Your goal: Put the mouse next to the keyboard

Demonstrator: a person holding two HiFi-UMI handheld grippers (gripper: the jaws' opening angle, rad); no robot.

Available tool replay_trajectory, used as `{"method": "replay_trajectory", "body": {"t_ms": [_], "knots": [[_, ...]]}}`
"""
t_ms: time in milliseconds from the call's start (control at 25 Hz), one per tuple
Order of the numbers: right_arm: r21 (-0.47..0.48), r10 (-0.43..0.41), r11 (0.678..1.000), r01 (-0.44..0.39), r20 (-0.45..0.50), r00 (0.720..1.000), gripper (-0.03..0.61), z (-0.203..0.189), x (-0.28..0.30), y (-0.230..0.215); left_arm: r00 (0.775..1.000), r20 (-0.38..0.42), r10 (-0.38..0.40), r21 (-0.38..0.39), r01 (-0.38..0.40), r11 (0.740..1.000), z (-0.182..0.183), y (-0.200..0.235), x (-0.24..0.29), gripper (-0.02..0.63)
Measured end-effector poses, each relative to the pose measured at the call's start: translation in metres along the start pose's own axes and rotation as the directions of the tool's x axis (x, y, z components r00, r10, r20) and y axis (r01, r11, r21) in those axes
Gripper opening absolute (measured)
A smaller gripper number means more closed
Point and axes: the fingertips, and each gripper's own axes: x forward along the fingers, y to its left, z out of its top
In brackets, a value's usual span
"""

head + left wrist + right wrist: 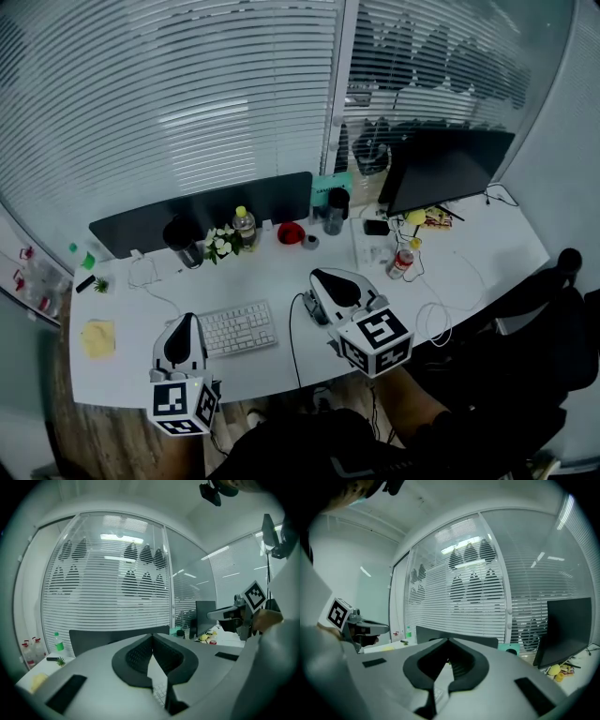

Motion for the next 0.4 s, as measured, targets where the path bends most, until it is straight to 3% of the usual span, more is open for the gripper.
{"method": "replay_trajectory", "body": {"t_ms": [400], "knots": [[0.020,-0.025,0.999,0.024,0.006,1.000,-0.002,0.0005,-0.0010,-0.0075,0.999,-0.012,0.035,-0.006,-0.035,0.999,-0.0031,0.0074,-0.0013,0.029]]}}
